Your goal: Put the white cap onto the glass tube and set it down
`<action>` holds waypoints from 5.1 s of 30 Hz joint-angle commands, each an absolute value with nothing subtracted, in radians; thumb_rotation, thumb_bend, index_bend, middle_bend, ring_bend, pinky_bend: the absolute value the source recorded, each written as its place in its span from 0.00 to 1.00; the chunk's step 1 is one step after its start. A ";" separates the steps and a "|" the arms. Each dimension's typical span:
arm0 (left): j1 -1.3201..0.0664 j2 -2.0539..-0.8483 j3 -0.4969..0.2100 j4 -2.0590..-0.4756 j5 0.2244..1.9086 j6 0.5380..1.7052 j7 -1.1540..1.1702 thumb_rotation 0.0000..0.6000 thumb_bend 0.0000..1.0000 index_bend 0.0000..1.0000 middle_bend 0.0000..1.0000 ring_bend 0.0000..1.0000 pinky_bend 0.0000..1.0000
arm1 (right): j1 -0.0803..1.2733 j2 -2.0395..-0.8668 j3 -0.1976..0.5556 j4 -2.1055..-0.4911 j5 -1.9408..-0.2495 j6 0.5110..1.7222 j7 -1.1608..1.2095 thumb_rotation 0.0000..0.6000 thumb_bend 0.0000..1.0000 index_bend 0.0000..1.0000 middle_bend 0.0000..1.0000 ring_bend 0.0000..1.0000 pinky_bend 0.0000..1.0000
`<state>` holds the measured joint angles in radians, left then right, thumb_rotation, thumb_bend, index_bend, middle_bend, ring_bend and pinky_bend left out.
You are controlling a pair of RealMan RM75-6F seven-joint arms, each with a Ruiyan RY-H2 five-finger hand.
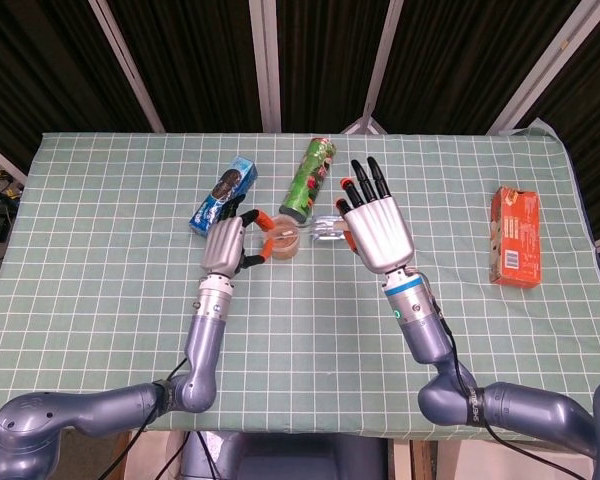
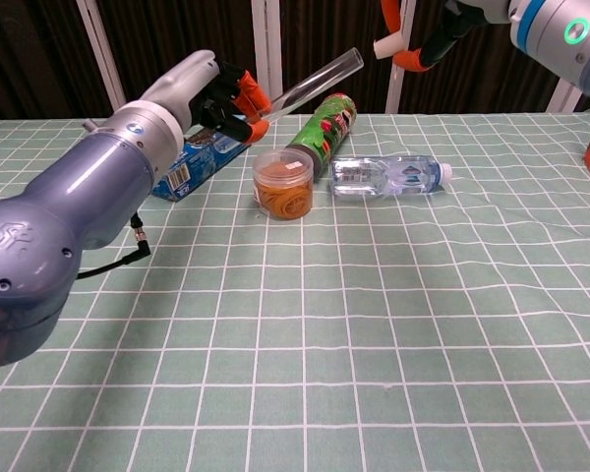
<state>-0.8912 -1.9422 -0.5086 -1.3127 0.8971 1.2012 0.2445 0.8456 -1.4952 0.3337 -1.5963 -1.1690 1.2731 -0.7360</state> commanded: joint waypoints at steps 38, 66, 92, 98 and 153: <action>-0.918 -1.981 -0.523 -1.279 0.899 1.198 0.248 1.00 0.75 0.53 0.45 0.08 0.00 | 0.841 -1.505 0.328 -1.599 -1.167 1.277 -0.730 1.00 0.36 0.69 0.29 0.07 0.00; -0.951 -2.014 -0.533 -1.258 0.925 1.197 0.239 1.00 0.75 0.53 0.45 0.08 0.00 | 0.839 -1.504 0.331 -1.606 -1.161 1.281 -0.722 1.00 0.36 0.69 0.29 0.07 0.00; -0.945 -2.010 -0.538 -1.276 0.940 1.214 0.229 1.00 0.75 0.53 0.45 0.08 0.00 | 0.823 -1.467 0.323 -1.645 -1.151 1.286 -0.743 1.00 0.36 0.23 0.20 0.07 0.00; -0.926 -2.002 -0.523 -1.289 0.948 1.222 0.220 1.00 0.75 0.53 0.45 0.08 0.00 | 0.810 -1.457 0.316 -1.650 -1.148 1.294 -0.743 1.00 0.36 0.22 0.19 0.07 0.00; -0.714 -2.070 -0.256 -1.229 1.081 1.208 0.133 1.00 0.77 0.53 0.45 0.09 0.00 | 0.694 -1.303 0.297 -1.662 -1.175 1.343 -0.646 1.00 0.36 0.22 0.19 0.06 0.00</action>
